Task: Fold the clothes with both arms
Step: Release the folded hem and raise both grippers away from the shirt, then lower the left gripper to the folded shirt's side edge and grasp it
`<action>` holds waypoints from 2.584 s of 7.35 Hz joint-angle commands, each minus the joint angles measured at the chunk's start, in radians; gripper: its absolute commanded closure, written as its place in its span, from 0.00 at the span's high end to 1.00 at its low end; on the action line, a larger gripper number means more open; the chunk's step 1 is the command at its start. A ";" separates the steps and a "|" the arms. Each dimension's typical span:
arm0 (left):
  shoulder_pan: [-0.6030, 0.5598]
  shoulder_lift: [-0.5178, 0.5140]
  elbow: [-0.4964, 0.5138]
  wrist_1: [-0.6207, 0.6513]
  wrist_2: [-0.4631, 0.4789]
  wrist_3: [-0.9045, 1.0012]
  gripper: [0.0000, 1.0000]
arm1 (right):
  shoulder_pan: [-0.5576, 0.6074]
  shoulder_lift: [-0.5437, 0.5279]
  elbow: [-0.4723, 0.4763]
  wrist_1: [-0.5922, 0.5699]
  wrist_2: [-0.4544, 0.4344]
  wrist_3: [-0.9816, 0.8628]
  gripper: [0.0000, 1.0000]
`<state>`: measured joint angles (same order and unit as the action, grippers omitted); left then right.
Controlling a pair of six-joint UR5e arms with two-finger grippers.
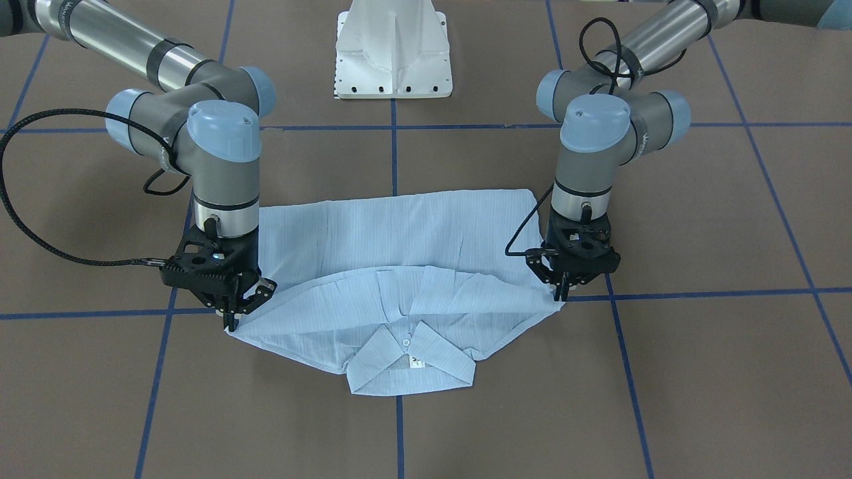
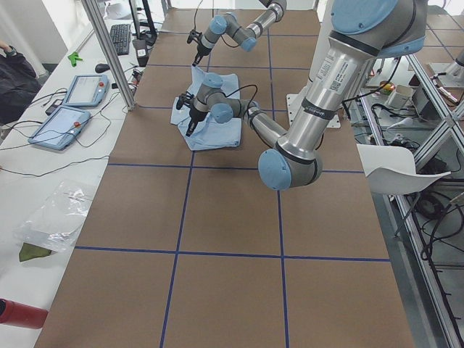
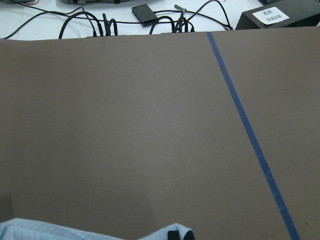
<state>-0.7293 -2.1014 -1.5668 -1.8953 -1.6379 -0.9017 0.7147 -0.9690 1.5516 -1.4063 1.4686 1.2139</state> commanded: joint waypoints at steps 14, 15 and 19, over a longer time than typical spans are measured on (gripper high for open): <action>0.281 0.290 -0.266 -0.155 -0.010 -0.428 0.82 | 0.061 -0.050 0.114 0.006 0.165 -0.028 1.00; 0.281 0.293 -0.263 -0.157 -0.011 -0.427 0.76 | 0.060 -0.048 0.114 0.006 0.165 -0.027 1.00; 0.290 0.294 -0.259 -0.156 -0.010 -0.421 0.72 | 0.058 -0.050 0.120 0.006 0.162 -0.025 1.00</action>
<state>-0.4455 -1.8055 -1.8256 -2.0519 -1.6480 -1.3215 0.7735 -1.0179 1.6727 -1.4005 1.6319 1.1898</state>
